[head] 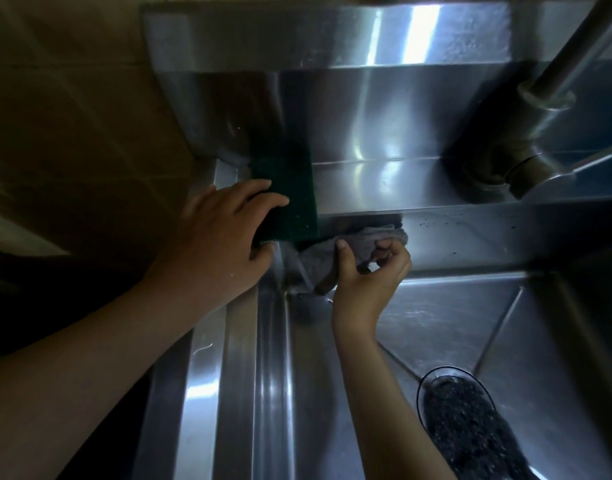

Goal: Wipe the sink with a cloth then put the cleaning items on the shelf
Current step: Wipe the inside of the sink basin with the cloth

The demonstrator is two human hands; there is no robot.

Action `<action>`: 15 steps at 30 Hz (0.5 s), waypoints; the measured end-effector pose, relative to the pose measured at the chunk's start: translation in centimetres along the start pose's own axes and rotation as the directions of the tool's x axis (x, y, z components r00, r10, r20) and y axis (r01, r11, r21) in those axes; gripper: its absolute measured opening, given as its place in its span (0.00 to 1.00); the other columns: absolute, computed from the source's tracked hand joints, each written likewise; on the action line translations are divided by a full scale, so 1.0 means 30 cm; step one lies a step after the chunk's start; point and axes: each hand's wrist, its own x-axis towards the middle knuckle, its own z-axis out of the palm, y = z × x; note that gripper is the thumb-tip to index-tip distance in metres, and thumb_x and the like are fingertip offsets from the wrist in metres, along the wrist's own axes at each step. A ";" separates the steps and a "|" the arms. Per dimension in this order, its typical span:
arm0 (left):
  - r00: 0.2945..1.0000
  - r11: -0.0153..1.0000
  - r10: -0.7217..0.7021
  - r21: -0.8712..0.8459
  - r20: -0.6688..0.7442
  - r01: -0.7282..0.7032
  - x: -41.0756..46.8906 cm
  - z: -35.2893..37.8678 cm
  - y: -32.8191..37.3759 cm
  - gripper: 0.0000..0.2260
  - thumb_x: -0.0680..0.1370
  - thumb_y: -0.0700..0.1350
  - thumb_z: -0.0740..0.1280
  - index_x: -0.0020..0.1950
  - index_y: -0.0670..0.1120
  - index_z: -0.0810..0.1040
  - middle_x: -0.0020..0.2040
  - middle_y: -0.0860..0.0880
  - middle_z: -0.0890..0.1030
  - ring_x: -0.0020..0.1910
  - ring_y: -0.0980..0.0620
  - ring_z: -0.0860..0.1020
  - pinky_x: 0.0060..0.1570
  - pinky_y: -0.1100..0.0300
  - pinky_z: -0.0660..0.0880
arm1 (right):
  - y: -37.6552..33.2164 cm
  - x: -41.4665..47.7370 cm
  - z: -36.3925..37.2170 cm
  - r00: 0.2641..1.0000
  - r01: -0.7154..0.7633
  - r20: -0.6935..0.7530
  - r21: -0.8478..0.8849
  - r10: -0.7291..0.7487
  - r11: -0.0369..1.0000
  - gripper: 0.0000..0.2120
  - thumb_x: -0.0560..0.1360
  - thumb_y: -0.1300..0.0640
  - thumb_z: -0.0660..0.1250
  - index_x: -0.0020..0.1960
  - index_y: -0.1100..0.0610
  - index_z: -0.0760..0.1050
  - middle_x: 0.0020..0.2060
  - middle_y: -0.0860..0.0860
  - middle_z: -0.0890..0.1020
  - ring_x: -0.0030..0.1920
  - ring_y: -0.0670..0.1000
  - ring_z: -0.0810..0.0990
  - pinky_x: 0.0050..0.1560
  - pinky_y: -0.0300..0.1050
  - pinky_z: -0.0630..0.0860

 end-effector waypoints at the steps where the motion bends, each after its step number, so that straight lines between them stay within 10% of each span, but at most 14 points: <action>1: 1.000 1.000 0.003 0.002 -0.003 -0.003 -0.001 0.001 -0.002 0.24 0.72 0.47 0.69 0.67 0.51 0.69 0.70 0.49 0.67 0.65 0.45 0.68 0.65 0.47 0.58 | 0.024 -0.001 -0.001 1.000 -0.002 -0.005 -0.018 0.002 1.000 0.20 0.67 0.64 0.75 0.54 0.64 0.69 0.47 0.49 0.67 0.45 0.40 0.68 0.51 0.40 0.72; 4: 1.000 1.000 0.018 -0.006 -0.014 -0.019 -0.001 0.005 -0.008 0.24 0.71 0.47 0.69 0.66 0.51 0.69 0.69 0.48 0.68 0.64 0.44 0.69 0.64 0.45 0.60 | 0.097 -0.001 -0.010 1.000 -0.017 0.002 -0.104 0.018 0.994 0.19 0.66 0.65 0.75 0.52 0.65 0.69 0.48 0.54 0.68 0.43 0.40 0.66 0.48 0.30 0.67; 15: 0.999 1.000 0.022 -0.016 -0.025 -0.022 0.001 0.011 -0.016 0.23 0.72 0.49 0.67 0.67 0.53 0.68 0.69 0.50 0.67 0.65 0.47 0.68 0.66 0.48 0.57 | 0.161 0.023 -0.030 0.956 -0.287 -0.012 -0.235 0.293 0.929 0.19 0.66 0.67 0.74 0.47 0.58 0.65 0.52 0.63 0.74 0.52 0.60 0.75 0.56 0.49 0.71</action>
